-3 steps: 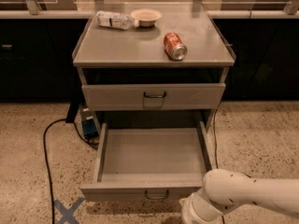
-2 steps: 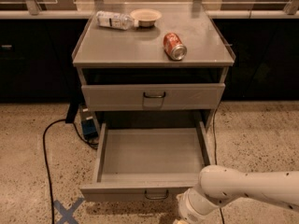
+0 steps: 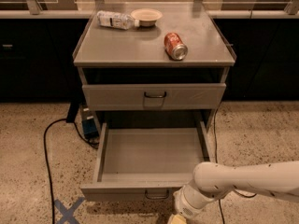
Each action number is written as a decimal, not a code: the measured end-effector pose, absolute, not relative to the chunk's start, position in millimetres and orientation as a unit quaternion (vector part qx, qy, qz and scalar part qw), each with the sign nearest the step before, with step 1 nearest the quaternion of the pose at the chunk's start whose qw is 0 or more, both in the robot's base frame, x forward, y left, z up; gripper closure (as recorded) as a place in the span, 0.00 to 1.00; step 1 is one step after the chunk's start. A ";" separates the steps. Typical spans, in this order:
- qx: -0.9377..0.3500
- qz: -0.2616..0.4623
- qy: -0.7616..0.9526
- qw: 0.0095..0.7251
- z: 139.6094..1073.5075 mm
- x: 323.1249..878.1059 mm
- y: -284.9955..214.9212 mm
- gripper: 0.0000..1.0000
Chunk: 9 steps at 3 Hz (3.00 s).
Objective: Close middle drawer
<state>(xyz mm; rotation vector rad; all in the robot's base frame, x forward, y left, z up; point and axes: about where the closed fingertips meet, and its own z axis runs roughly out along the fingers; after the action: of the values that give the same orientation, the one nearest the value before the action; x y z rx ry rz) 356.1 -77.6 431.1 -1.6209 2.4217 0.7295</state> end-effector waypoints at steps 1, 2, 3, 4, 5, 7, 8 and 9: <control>-0.522 0.239 0.814 0.085 426.7 377.8 -82.9 0.00; -0.507 0.231 0.823 0.113 433.7 414.1 -85.9 0.00; -0.506 0.231 0.823 0.113 433.4 414.2 -86.0 0.00; -0.485 0.250 0.828 0.127 431.8 430.4 -90.8 0.00; -0.455 0.289 0.827 0.158 437.7 505.2 -86.7 0.00; -0.446 0.256 0.838 0.184 451.0 552.9 -89.0 0.00; -0.446 0.258 0.838 0.182 445.4 555.6 -87.2 0.00; -0.463 0.234 0.836 0.181 439.0 607.1 -80.9 0.00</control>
Offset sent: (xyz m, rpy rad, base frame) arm 0.1000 -0.0147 0.0124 0.0379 -0.1202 -0.1533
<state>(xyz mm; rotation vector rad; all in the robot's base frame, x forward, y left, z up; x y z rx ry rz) 607.1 -80.9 439.0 -1.3065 2.3615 0.6599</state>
